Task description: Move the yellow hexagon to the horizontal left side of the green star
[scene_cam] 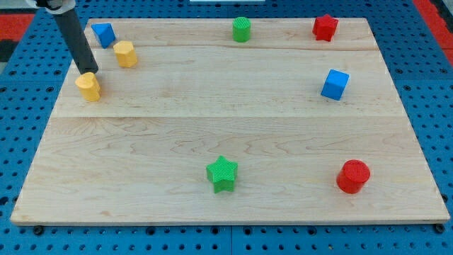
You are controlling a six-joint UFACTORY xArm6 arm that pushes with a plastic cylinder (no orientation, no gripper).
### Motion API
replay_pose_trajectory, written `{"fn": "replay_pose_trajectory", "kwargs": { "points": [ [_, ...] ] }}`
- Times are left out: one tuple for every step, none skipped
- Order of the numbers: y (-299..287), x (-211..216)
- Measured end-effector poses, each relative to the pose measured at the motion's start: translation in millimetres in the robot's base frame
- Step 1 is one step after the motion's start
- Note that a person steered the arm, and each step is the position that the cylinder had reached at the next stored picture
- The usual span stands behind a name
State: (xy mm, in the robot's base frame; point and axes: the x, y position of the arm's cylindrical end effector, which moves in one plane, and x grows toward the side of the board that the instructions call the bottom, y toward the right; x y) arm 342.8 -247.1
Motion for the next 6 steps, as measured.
{"fn": "replay_pose_trajectory", "kwargs": {
  "points": [
    [0.0,-0.3],
    [0.1,-13.5],
    [3.9,-43.3],
    [24.2,-64.8],
    [58.6,-55.1],
    [84.4,-30.7]
  ]
}}
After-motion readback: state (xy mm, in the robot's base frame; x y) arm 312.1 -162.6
